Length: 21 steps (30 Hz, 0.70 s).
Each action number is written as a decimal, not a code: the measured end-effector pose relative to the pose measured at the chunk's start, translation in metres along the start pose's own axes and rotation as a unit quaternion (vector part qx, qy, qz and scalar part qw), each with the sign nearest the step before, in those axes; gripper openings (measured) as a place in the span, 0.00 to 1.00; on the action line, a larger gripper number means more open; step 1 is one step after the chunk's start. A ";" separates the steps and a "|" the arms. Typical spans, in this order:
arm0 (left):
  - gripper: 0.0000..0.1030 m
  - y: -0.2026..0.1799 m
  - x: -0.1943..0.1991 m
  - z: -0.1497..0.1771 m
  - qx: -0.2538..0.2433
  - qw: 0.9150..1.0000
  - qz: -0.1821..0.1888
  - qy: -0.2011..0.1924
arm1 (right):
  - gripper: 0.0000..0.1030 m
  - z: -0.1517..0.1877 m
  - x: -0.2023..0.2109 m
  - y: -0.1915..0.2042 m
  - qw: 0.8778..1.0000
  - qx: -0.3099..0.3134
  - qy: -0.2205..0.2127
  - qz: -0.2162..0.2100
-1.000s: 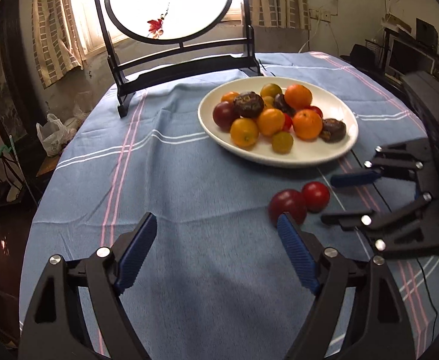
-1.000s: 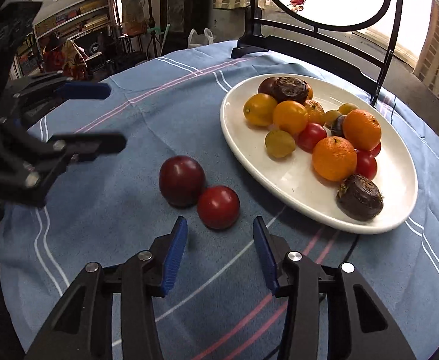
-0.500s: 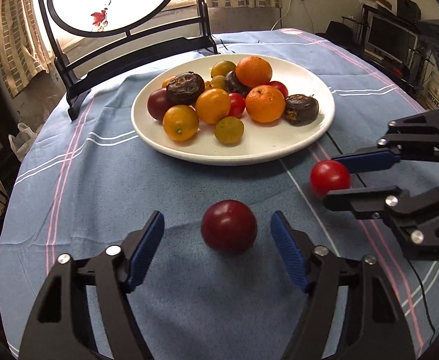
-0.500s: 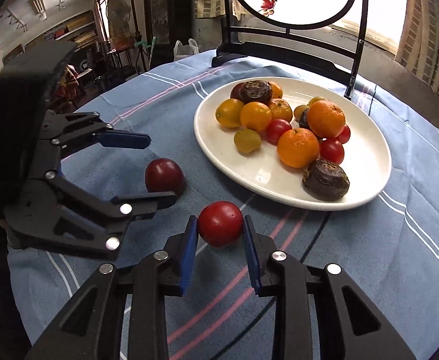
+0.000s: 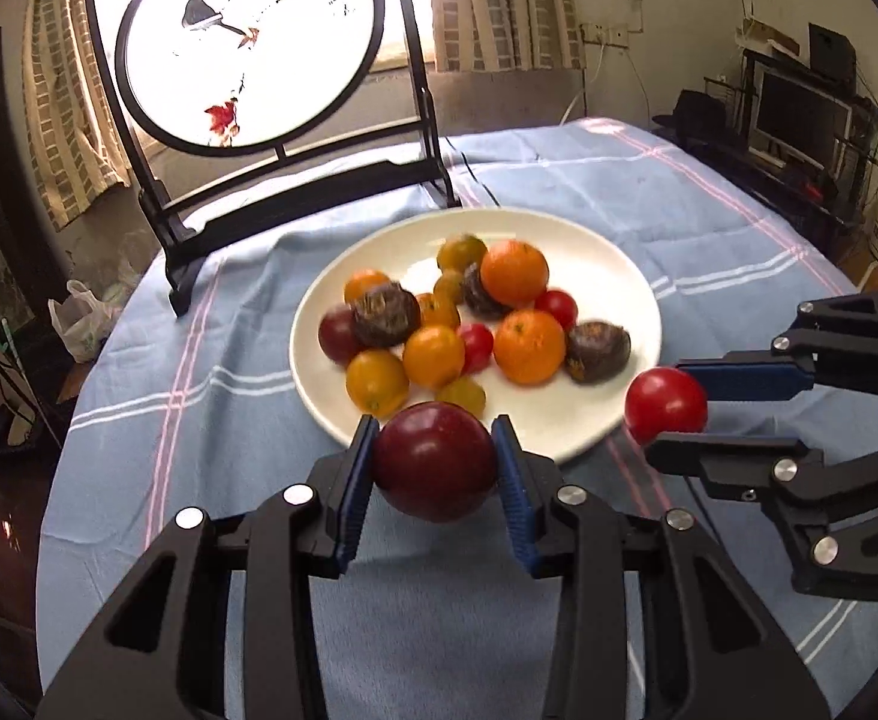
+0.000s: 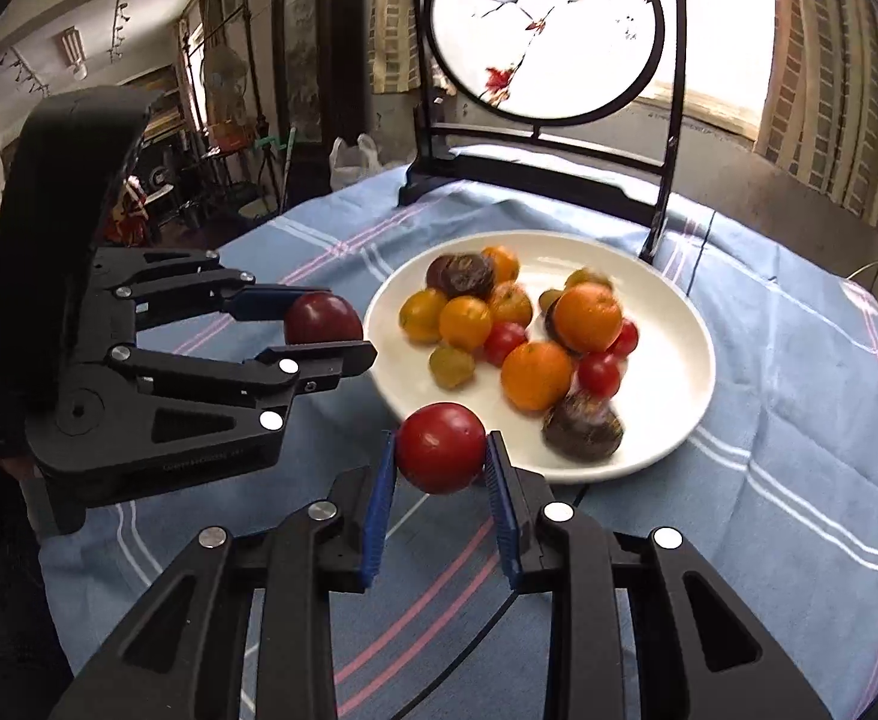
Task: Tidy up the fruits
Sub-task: 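Carry both tomatoes onto the white plate and open both tools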
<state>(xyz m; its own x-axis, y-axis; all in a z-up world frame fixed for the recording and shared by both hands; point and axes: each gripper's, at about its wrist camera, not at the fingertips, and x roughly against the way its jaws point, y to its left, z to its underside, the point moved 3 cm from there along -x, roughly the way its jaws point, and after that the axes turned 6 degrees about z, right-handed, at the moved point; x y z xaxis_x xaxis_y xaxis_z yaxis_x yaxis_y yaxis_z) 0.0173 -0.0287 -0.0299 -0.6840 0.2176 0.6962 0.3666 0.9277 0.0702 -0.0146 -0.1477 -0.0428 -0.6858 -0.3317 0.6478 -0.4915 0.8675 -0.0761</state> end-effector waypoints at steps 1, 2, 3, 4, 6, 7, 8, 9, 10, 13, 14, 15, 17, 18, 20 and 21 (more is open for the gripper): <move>0.37 0.001 -0.001 -0.010 0.007 1.000 -0.004 -0.008 | 0.29 -0.010 0.002 -0.006 1.000 -0.008 -0.010 0.005; 0.37 0.003 -0.003 -0.021 0.014 1.000 -0.008 -0.015 | 0.29 -0.017 0.002 -0.012 1.000 -0.014 -0.020 0.013; 0.37 0.004 -0.006 -0.030 0.018 1.000 -0.011 -0.020 | 0.29 -0.026 0.001 -0.018 0.999 -0.020 -0.027 0.021; 0.37 0.004 -0.009 -0.038 0.020 0.999 -0.013 -0.024 | 0.29 -0.034 -0.001 -0.025 0.999 -0.029 -0.033 0.025; 0.37 0.005 -0.016 -0.051 0.024 0.999 -0.023 -0.031 | 0.29 -0.048 -0.007 -0.036 0.998 -0.044 -0.041 0.032; 0.37 0.005 -0.021 -0.056 0.022 0.999 -0.031 -0.032 | 0.29 -0.054 -0.011 -0.041 0.997 -0.050 -0.044 0.035; 0.37 0.007 -0.025 -0.059 0.022 0.999 -0.036 -0.032 | 0.29 -0.059 -0.016 -0.047 0.997 -0.057 -0.044 0.037; 0.37 0.008 -0.029 -0.062 0.022 0.999 -0.038 -0.031 | 0.29 -0.064 -0.022 -0.051 0.996 -0.063 -0.044 0.039; 0.37 0.010 -0.035 -0.064 0.022 0.998 -0.042 -0.029 | 0.29 -0.068 -0.027 -0.054 0.996 -0.067 -0.043 0.041; 0.37 0.016 -0.048 -0.065 0.026 0.998 -0.044 -0.021 | 0.29 -0.076 -0.045 -0.061 0.996 -0.077 -0.036 0.041; 0.37 0.018 -0.052 -0.064 0.026 0.999 -0.044 -0.019 | 0.29 -0.078 -0.051 -0.062 0.996 -0.077 -0.033 0.041; 0.37 0.018 -0.055 -0.063 0.024 0.999 -0.044 -0.017 | 0.29 -0.080 -0.057 -0.064 0.996 -0.079 -0.029 0.041; 0.37 0.019 -0.060 -0.062 0.022 0.999 -0.043 -0.015 | 0.29 -0.083 -0.070 -0.065 0.995 -0.084 -0.021 0.043; 0.37 0.019 -0.062 -0.061 0.021 0.999 -0.043 -0.013 | 0.29 -0.085 -0.075 -0.064 0.995 -0.085 -0.017 0.045; 0.37 0.019 -0.067 -0.060 0.019 0.999 -0.045 -0.009 | 0.29 -0.090 -0.086 -0.064 0.995 -0.089 -0.008 0.046; 0.37 0.019 -0.069 -0.059 0.017 0.999 -0.045 -0.007 | 0.29 -0.091 -0.091 -0.064 0.995 -0.089 -0.005 0.051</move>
<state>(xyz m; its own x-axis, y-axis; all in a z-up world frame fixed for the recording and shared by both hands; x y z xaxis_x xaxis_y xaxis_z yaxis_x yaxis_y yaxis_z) 0.1085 -0.0438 -0.0348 -0.7220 0.1371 0.6782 0.2826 0.9531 0.1081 0.1281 -0.1392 -0.0274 -0.7336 -0.2416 0.6352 -0.3173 0.9483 -0.0057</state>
